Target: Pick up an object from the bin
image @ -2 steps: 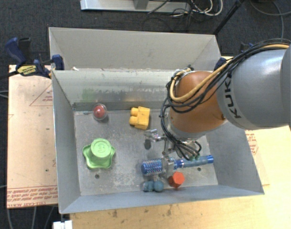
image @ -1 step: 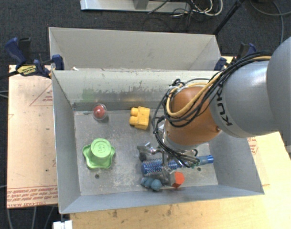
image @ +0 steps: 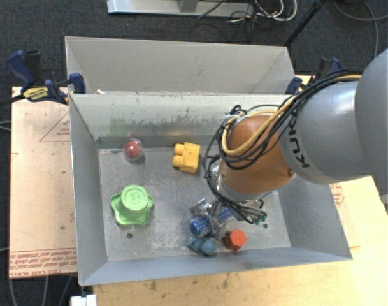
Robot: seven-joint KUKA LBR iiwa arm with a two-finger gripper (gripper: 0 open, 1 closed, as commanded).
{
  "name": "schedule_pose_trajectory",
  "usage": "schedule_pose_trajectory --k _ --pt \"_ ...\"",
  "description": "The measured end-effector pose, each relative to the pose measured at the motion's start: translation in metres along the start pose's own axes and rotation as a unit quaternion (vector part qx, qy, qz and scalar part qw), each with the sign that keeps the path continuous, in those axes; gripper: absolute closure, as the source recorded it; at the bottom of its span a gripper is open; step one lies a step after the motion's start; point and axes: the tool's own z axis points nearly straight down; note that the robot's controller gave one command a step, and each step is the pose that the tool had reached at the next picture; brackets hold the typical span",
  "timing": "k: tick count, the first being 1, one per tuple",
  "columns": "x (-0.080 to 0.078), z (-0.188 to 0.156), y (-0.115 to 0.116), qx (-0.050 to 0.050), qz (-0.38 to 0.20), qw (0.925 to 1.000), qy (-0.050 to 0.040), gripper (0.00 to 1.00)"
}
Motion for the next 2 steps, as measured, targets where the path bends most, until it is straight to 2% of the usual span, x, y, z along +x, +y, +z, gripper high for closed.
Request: schedule_pose_trajectory --k 1,2 --pt "-0.004 -0.102 0.007 0.002 0.006 1.0 -0.004 1.0" --pt "-0.005 -0.159 0.012 0.002 0.002 1.0 -0.0034 1.0"
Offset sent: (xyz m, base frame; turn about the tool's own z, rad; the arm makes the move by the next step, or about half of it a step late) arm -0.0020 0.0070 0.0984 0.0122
